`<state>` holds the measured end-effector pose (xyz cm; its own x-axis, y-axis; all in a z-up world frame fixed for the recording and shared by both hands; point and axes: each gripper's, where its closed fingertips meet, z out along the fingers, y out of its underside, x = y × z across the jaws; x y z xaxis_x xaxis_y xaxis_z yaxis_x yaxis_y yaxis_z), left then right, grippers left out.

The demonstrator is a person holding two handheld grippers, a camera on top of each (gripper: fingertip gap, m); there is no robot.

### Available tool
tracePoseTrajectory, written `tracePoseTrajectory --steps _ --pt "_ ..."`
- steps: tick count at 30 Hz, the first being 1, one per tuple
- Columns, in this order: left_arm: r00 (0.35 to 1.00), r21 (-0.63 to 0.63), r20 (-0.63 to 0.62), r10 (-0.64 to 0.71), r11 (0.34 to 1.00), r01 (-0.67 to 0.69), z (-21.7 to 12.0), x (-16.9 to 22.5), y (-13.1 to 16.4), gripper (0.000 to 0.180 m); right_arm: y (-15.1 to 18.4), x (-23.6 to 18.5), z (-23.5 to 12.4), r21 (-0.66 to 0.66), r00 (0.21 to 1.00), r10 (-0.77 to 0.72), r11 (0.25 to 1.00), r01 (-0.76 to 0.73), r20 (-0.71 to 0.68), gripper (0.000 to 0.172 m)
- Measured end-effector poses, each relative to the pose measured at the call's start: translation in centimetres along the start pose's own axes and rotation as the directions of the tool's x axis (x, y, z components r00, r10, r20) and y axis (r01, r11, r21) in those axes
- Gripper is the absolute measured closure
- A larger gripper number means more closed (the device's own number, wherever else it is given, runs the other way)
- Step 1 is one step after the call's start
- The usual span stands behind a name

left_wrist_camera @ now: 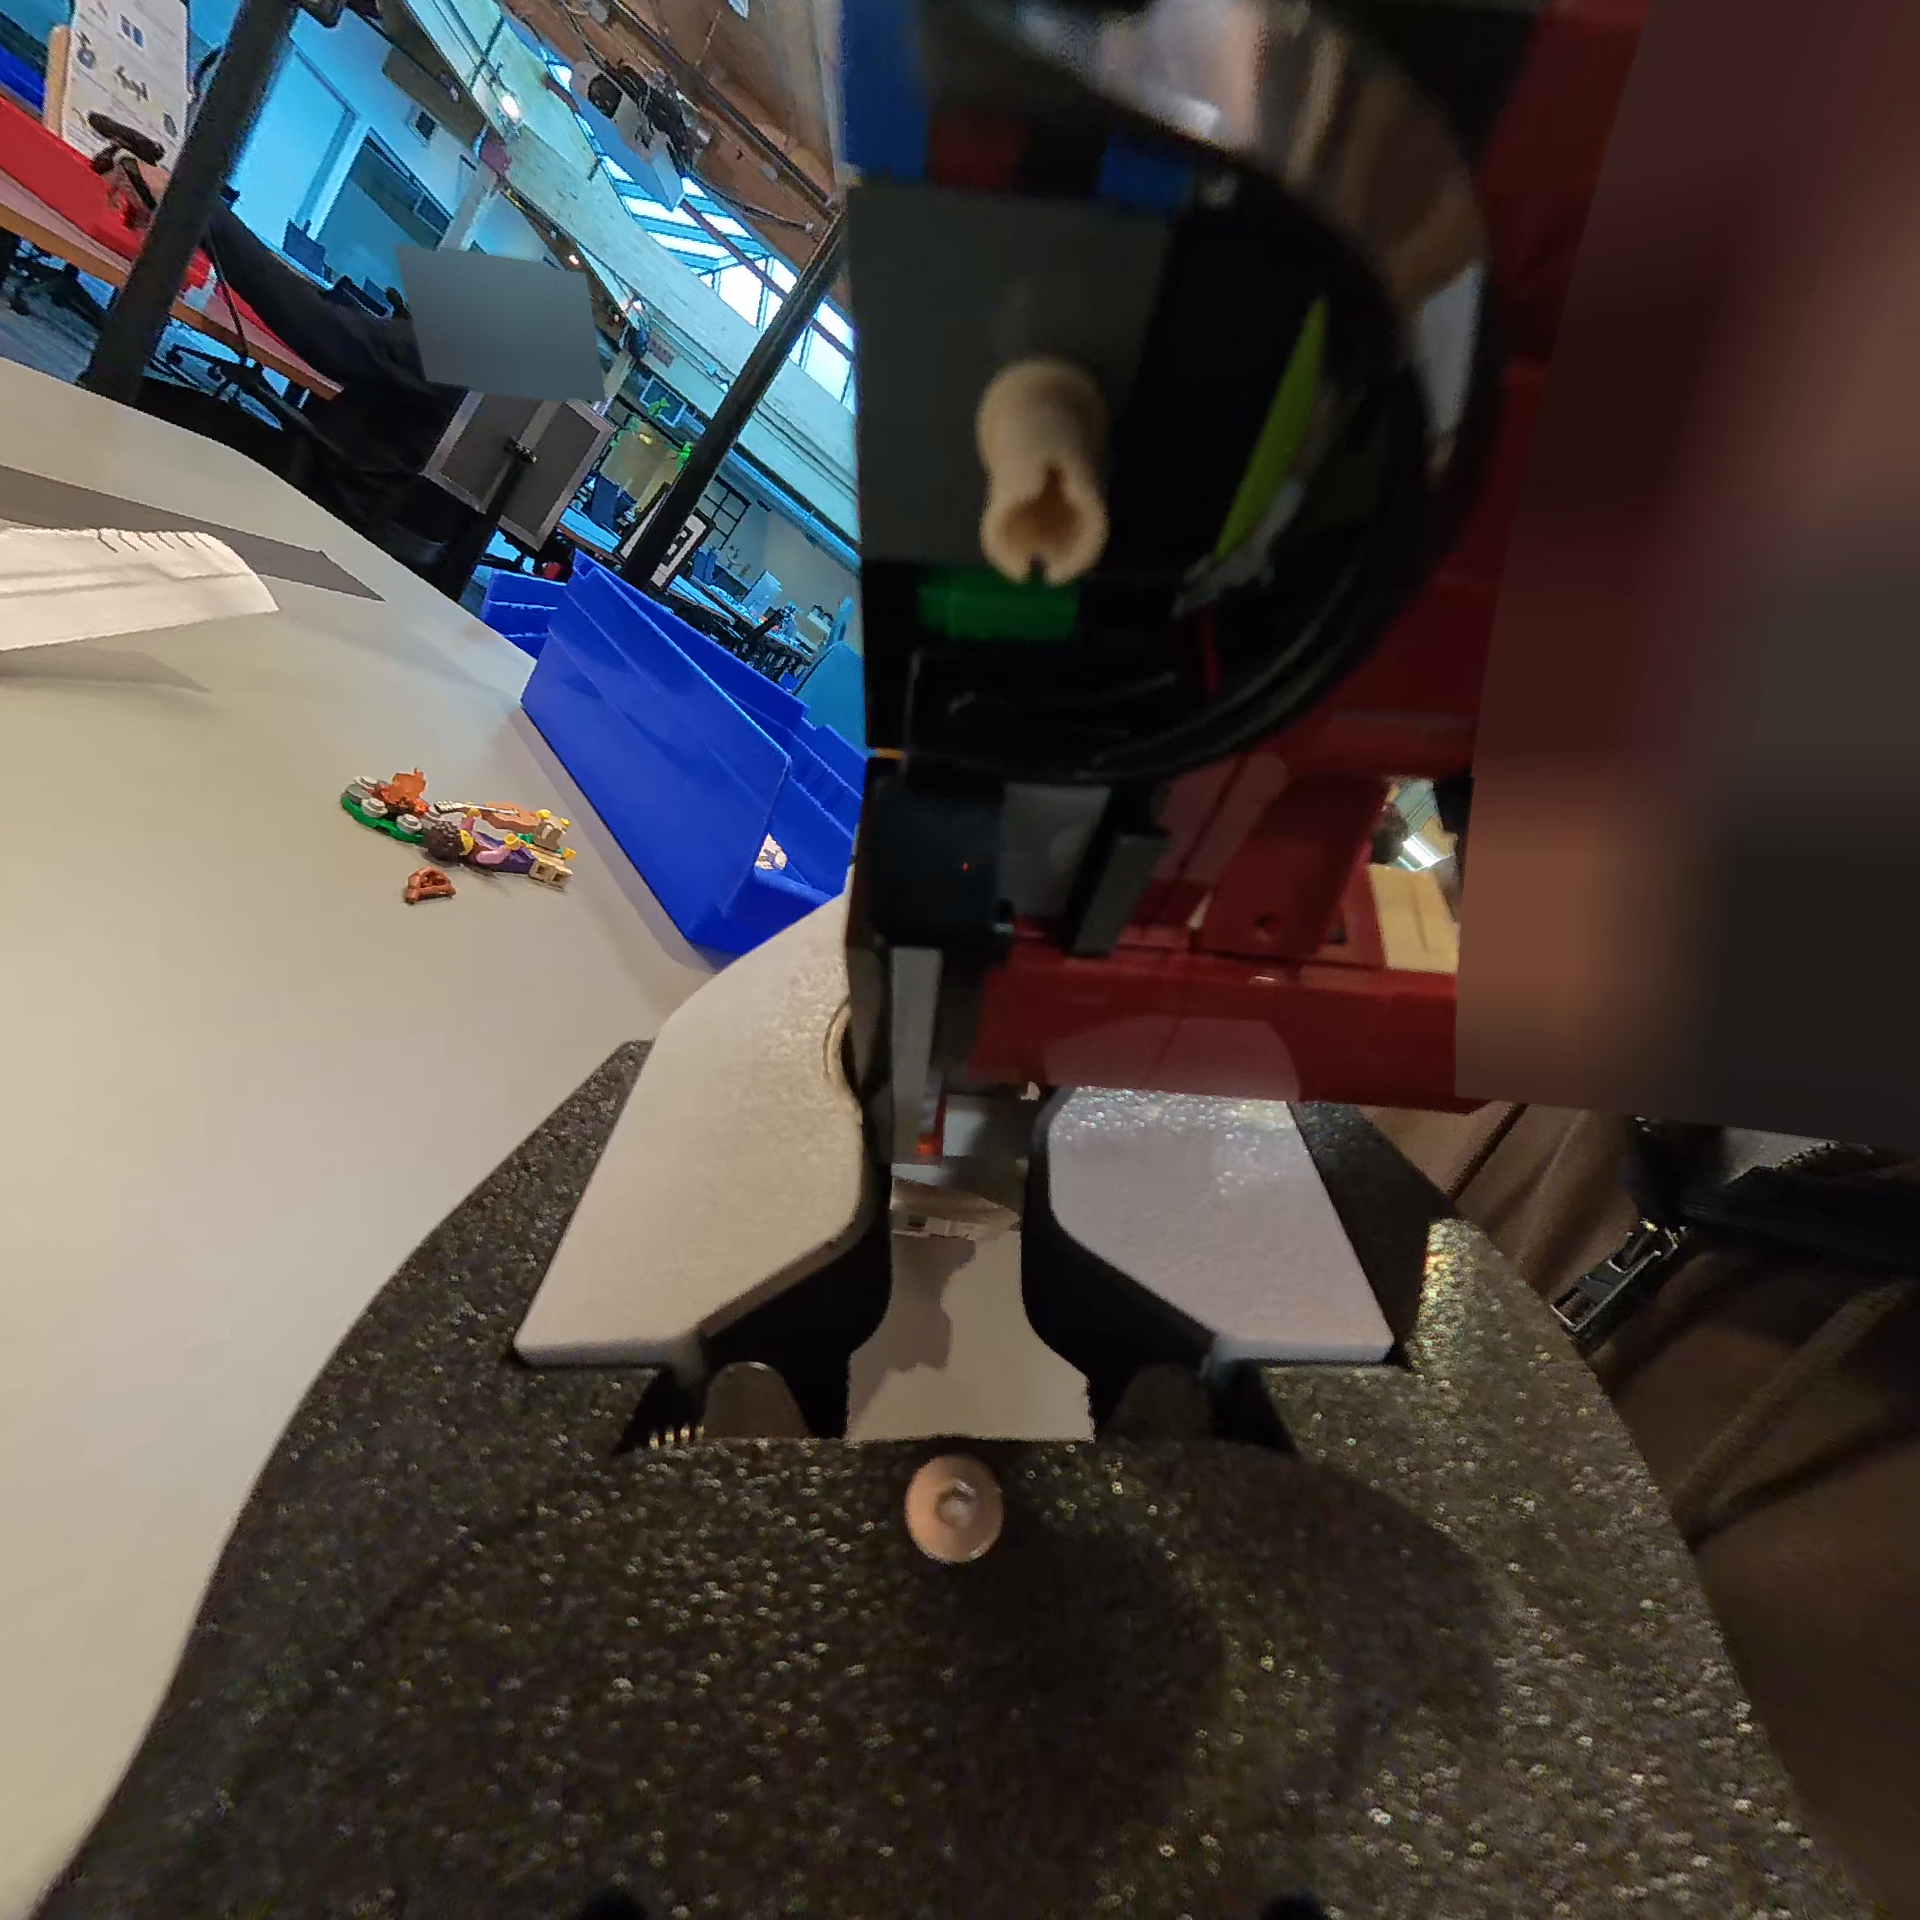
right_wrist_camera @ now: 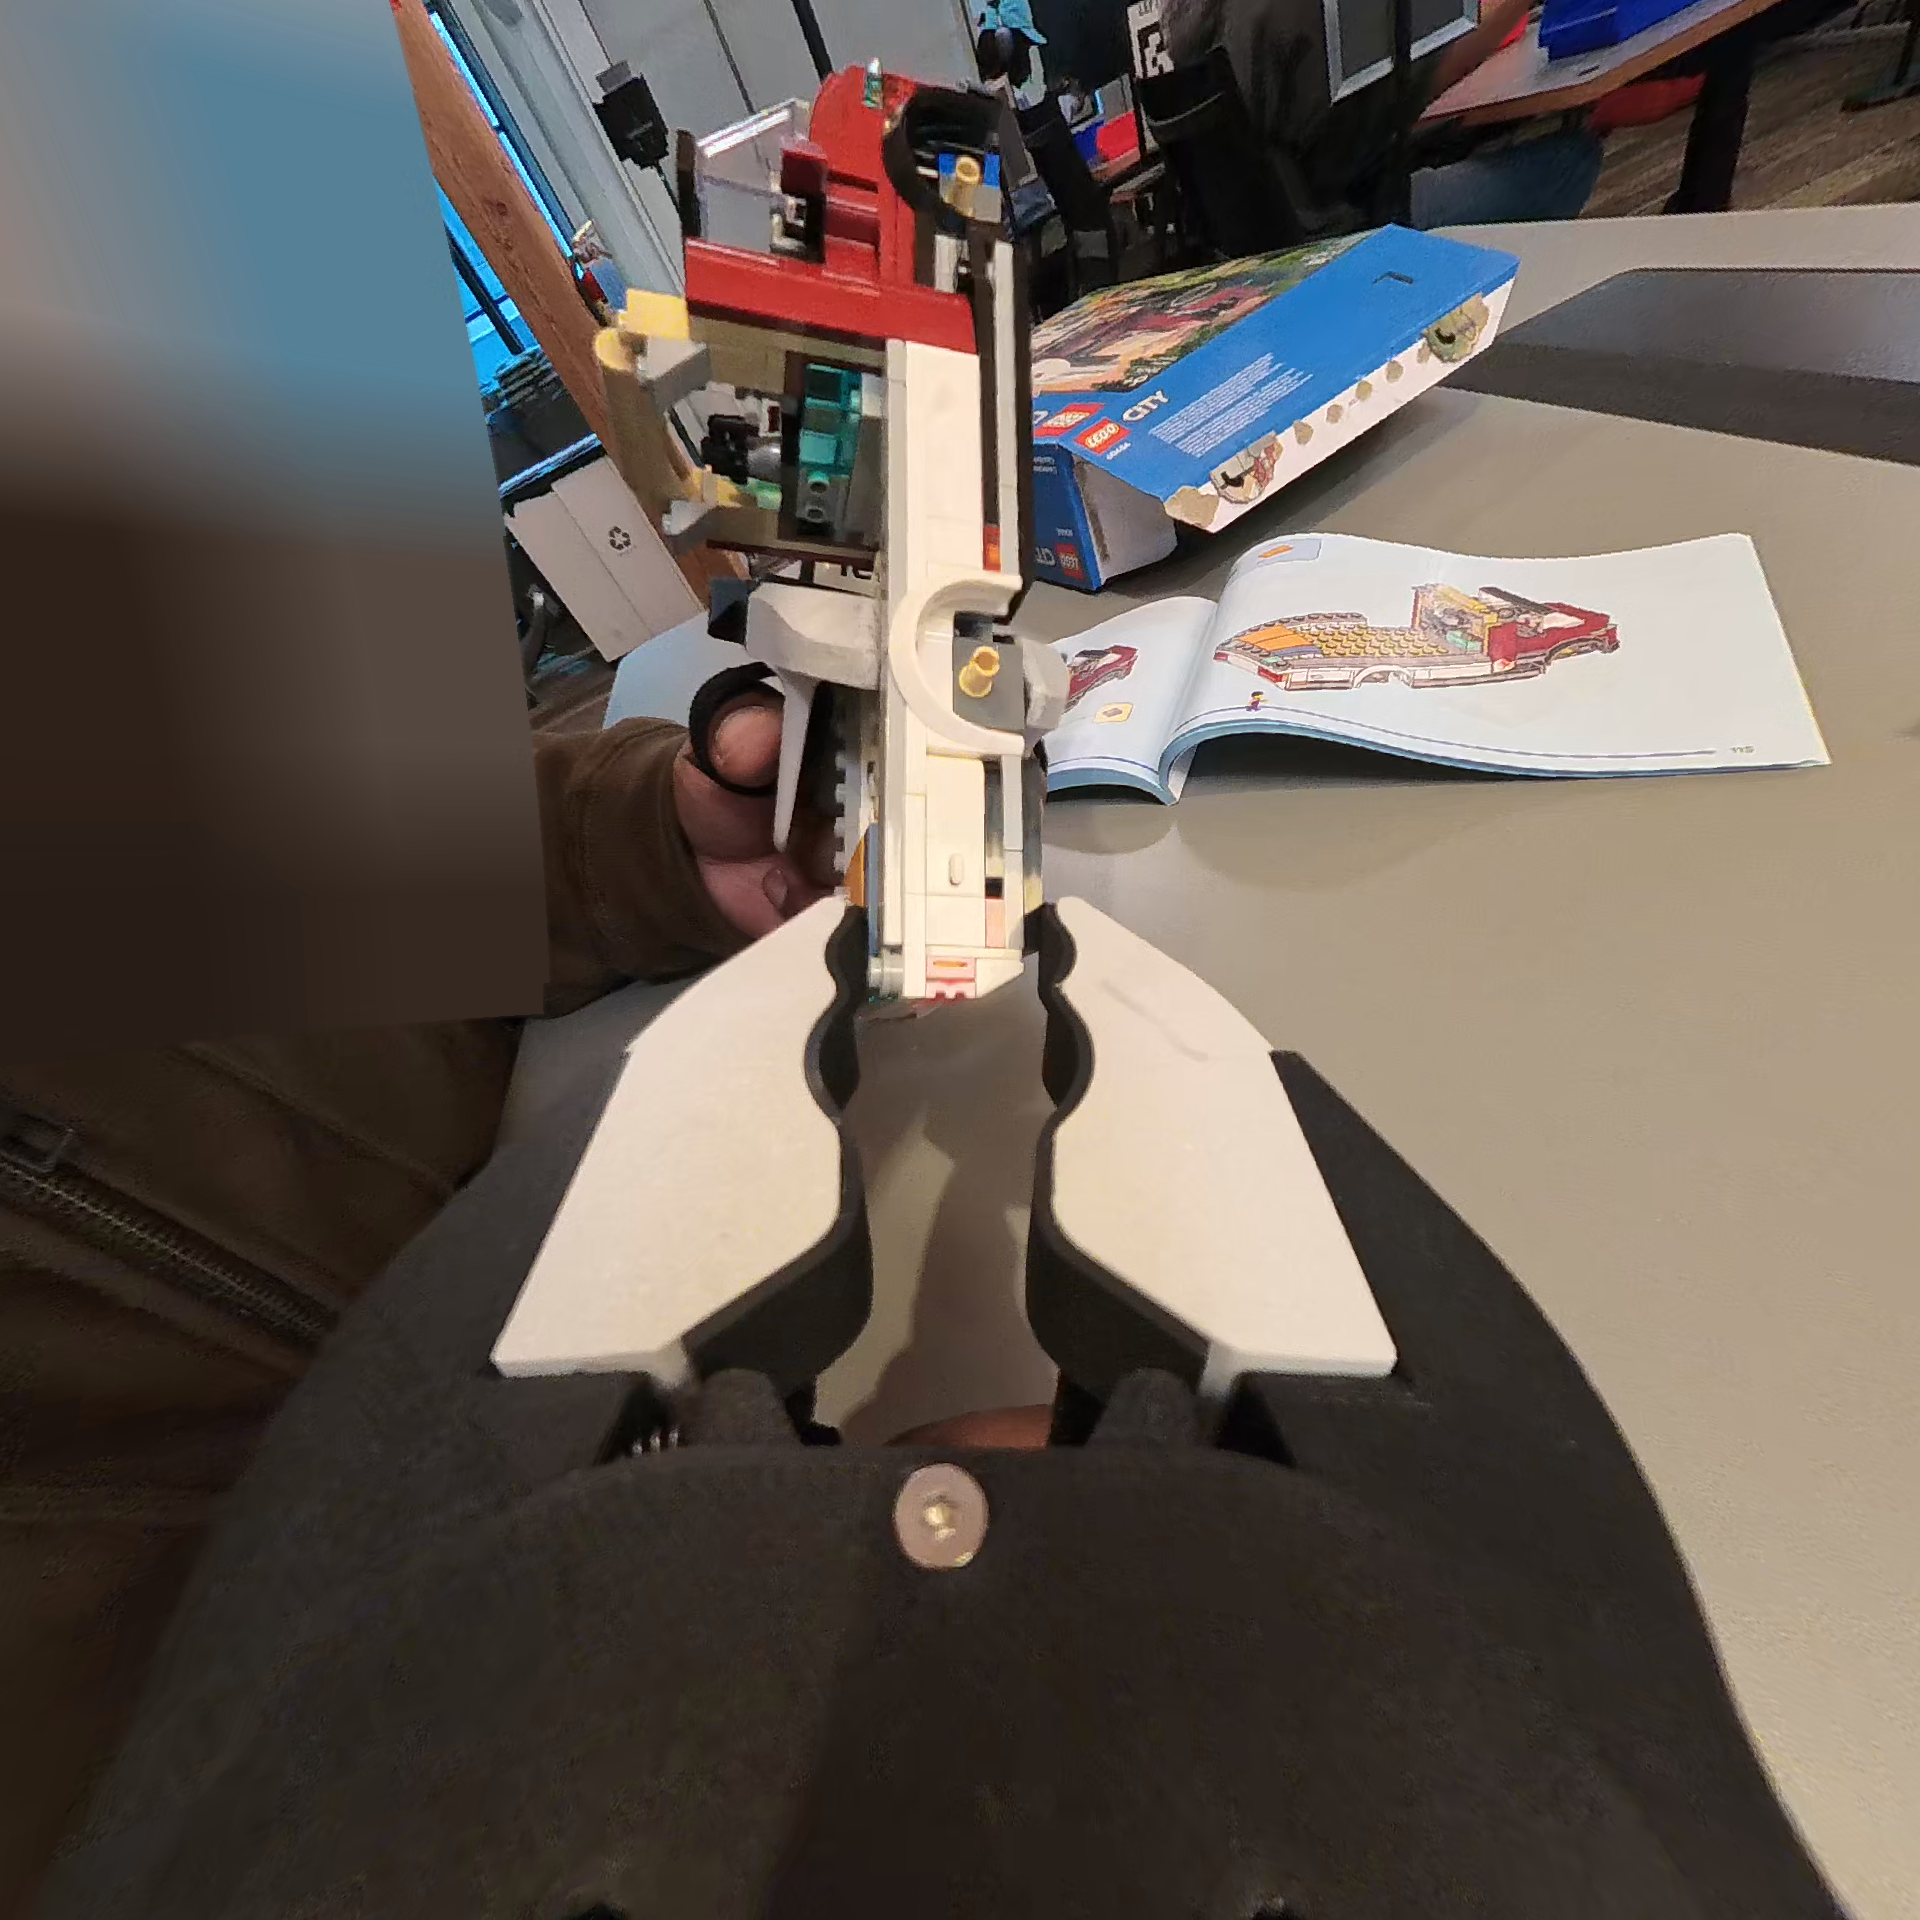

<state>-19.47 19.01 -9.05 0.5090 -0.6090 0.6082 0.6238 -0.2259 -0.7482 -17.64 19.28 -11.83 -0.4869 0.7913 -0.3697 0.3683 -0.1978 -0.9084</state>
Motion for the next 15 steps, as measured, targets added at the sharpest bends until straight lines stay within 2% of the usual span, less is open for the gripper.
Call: tracePoseTrajectory --steps 15 --pt "1.0 0.013 0.009 -0.012 1.0 0.012 -0.15 -0.32 -0.04 0.158 0.09 0.14 0.1 0.008 1.0 0.028 1.0 -0.028 0.001 0.14"
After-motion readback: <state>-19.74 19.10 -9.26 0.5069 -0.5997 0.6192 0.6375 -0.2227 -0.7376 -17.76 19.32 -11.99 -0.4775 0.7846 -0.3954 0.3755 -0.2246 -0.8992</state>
